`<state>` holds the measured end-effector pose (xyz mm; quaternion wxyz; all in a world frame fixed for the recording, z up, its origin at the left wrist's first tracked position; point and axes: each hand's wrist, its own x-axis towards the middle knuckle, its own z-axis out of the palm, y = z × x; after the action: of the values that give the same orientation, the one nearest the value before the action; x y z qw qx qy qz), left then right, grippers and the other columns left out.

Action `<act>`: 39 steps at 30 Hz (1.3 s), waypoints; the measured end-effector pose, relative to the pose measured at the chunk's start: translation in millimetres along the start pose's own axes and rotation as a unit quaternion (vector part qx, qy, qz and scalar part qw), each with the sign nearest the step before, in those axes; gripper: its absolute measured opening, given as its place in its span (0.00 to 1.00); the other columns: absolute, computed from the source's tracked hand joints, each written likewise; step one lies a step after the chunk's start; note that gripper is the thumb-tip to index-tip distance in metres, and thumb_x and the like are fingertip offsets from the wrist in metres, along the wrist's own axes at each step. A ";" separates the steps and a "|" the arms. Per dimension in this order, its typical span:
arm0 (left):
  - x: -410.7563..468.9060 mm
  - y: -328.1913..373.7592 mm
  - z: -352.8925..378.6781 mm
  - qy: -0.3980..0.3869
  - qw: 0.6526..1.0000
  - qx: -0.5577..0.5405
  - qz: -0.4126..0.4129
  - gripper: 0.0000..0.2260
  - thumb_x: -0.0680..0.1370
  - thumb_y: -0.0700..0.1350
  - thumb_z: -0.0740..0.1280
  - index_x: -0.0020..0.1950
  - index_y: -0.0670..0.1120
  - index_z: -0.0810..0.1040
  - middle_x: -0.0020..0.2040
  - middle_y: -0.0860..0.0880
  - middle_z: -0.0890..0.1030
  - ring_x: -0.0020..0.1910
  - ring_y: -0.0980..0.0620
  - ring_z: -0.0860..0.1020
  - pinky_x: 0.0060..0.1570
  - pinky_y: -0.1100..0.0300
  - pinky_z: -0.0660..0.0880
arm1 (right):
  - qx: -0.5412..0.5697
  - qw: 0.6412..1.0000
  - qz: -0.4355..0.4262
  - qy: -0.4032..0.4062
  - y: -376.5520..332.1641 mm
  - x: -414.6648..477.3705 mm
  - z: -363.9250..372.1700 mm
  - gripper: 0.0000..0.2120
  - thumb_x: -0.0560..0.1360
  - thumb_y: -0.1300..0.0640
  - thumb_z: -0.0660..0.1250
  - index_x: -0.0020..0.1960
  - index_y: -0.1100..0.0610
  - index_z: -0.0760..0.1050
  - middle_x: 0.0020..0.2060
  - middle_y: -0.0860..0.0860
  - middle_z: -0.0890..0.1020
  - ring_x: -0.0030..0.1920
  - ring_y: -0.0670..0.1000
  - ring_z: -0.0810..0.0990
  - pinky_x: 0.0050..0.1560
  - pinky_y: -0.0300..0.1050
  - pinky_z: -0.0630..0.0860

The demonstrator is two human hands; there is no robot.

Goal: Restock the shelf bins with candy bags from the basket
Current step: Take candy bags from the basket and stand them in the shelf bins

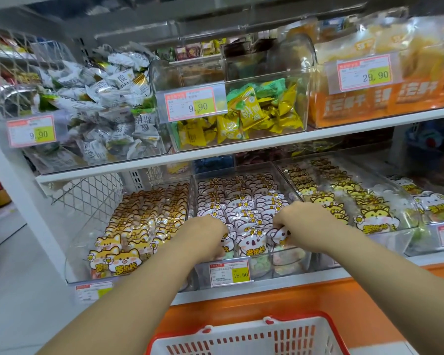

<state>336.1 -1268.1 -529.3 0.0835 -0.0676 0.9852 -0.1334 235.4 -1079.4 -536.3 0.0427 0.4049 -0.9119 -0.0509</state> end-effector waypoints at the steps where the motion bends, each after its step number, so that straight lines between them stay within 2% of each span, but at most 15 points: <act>1: 1.1 1.1 1.5 -0.003 1.000 0.002 -0.001 0.13 0.78 0.49 0.68 0.60 0.44 0.78 0.56 0.43 0.81 0.57 0.42 0.79 0.50 0.52 0.75 | 0.012 1.000 -0.003 -0.004 -3.1 1.6 1.1 0.12 0.75 0.64 0.66 0.50 0.47 0.76 0.45 0.49 0.78 0.50 0.55 0.80 0.46 0.45 0.75; 5: 2.7 3.6 5.6 -0.012 1.000 -0.011 -0.001 0.12 0.78 0.48 0.68 0.58 0.44 0.77 0.56 0.43 0.80 0.58 0.42 0.78 0.48 0.53 0.73 | 0.034 0.999 0.000 -0.031 -4.3 6.5 9.1 0.15 0.75 0.63 0.67 0.57 0.46 0.79 0.50 0.50 0.82 0.55 0.54 0.80 0.47 0.46 0.75; 8: -1.6 1.4 7.9 -0.022 1.000 -0.008 -0.006 0.13 0.80 0.49 0.67 0.62 0.45 0.76 0.59 0.43 0.79 0.60 0.42 0.77 0.48 0.52 0.73 | -0.021 0.999 0.005 -0.037 1.7 7.6 12.5 0.10 0.75 0.60 0.68 0.55 0.50 0.80 0.45 0.48 0.80 0.52 0.54 0.80 0.53 0.47 0.74; 10: -3.1 -1.8 10.9 -0.024 1.000 -0.008 -0.009 0.13 0.80 0.49 0.66 0.61 0.44 0.75 0.59 0.42 0.79 0.59 0.41 0.77 0.50 0.51 0.74 | -0.066 0.996 0.001 -0.051 5.2 10.0 14.9 0.11 0.76 0.62 0.67 0.55 0.50 0.79 0.46 0.48 0.80 0.53 0.54 0.80 0.60 0.50 0.70; 12: -3.5 -4.8 13.6 -0.025 0.999 -0.014 -0.016 0.13 0.80 0.50 0.67 0.60 0.44 0.76 0.59 0.42 0.79 0.59 0.42 0.78 0.50 0.51 0.74 | -0.092 0.994 -0.001 -0.067 6.3 13.1 15.8 0.11 0.76 0.65 0.65 0.52 0.50 0.79 0.40 0.47 0.76 0.50 0.55 0.78 0.66 0.53 0.66; 14: -2.6 -4.6 14.6 -0.022 0.999 -0.020 -0.019 0.13 0.80 0.51 0.67 0.59 0.45 0.76 0.59 0.43 0.79 0.59 0.42 0.78 0.50 0.51 0.74 | -0.100 0.993 -0.003 -0.069 5.2 16.8 15.9 0.11 0.76 0.65 0.66 0.51 0.50 0.79 0.37 0.47 0.74 0.49 0.55 0.78 0.67 0.53 0.65; 18: -4.0 2.0 12.4 -0.029 0.999 -0.022 -0.025 0.12 0.81 0.49 0.66 0.62 0.46 0.76 0.60 0.43 0.79 0.60 0.42 0.77 0.51 0.51 0.75 | -0.071 0.995 -0.007 -0.069 0.1 17.3 20.8 0.15 0.76 0.65 0.64 0.57 0.51 0.79 0.48 0.50 0.82 0.53 0.55 0.80 0.59 0.51 0.70; 21: -11.9 2.2 8.7 -0.052 0.998 -0.037 -0.026 0.14 0.82 0.50 0.62 0.66 0.47 0.74 0.64 0.44 0.78 0.63 0.42 0.76 0.55 0.49 0.74 | -0.027 0.997 -0.019 -0.071 7.1 11.4 22.5 0.13 0.76 0.62 0.63 0.59 0.53 0.77 0.52 0.53 0.82 0.53 0.56 0.81 0.54 0.48 0.74; 23: -14.6 0.8 4.6 -0.039 0.998 -0.031 -0.030 0.17 0.82 0.52 0.61 0.69 0.49 0.73 0.66 0.45 0.76 0.65 0.42 0.74 0.59 0.47 0.72 | 0.018 0.998 -0.023 -0.064 13.7 6.7 19.5 0.16 0.76 0.58 0.63 0.64 0.53 0.74 0.58 0.52 0.79 0.58 0.56 0.79 0.60 0.50 0.73; 25: -11.6 4.0 -4.7 0.032 0.998 -0.035 -0.036 0.22 0.80 0.57 0.62 0.71 0.51 0.71 0.68 0.48 0.74 0.68 0.44 0.72 0.64 0.46 0.69 | -0.002 0.999 -0.015 -0.043 18.6 4.3 16.8 0.18 0.76 0.55 0.64 0.66 0.51 0.72 0.61 0.50 0.77 0.62 0.53 0.76 0.75 0.61 0.59; 27: -1.7 14.0 -12.6 0.091 0.993 -0.069 -0.029 0.26 0.78 0.61 0.64 0.73 0.53 0.69 0.70 0.50 0.72 0.69 0.45 0.71 0.66 0.46 0.67 | -0.014 0.999 -0.003 -0.039 19.9 5.1 14.3 0.15 0.75 0.53 0.64 0.62 0.51 0.74 0.57 0.49 0.78 0.60 0.52 0.78 0.77 0.66 0.43; 30: 14.9 36.2 -9.6 0.051 0.995 -0.087 -0.010 0.26 0.78 0.62 0.64 0.72 0.51 0.68 0.70 0.48 0.72 0.68 0.44 0.72 0.65 0.45 0.67 | 0.000 0.998 0.010 -0.062 16.3 8.4 13.0 0.15 0.74 0.50 0.65 0.60 0.52 0.75 0.58 0.51 0.74 0.58 0.53 0.78 0.77 0.66 0.45; 32: 23.1 45.2 1.3 0.029 0.995 -0.090 -0.013 0.23 0.79 0.59 0.65 0.70 0.50 0.68 0.68 0.46 0.72 0.65 0.41 0.74 0.62 0.45 0.69 | 0.006 0.997 0.015 -0.074 13.6 10.2 13.7 0.19 0.74 0.47 0.66 0.63 0.51 0.75 0.61 0.52 0.71 0.61 0.53 0.76 0.77 0.64 0.48; 35: 28.7 46.9 13.4 0.030 0.993 -0.116 -0.019 0.21 0.80 0.56 0.65 0.70 0.52 0.66 0.68 0.45 0.71 0.64 0.40 0.73 0.60 0.46 0.70 | 0.003 0.995 0.015 -0.101 12.3 15.4 14.0 0.19 0.74 0.45 0.66 0.62 0.51 0.76 0.66 0.53 0.67 0.66 0.54 0.72 0.77 0.66 0.47; 39: 30.9 46.1 16.6 0.011 0.994 -0.107 -0.018 0.27 0.79 0.58 0.66 0.75 0.54 0.64 0.70 0.45 0.71 0.70 0.41 0.68 0.67 0.43 0.65 | -0.045 0.982 0.031 -0.180 8.9 33.6 2.3 0.20 0.74 0.46 0.71 0.61 0.56 0.78 0.74 0.54 0.63 0.77 0.61 0.54 0.72 0.76 0.42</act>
<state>303.8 -1233.0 -562.2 0.0628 -0.0925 0.9933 -0.0297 206.1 -1098.3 -536.2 -0.1022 0.3586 -0.9135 -0.1626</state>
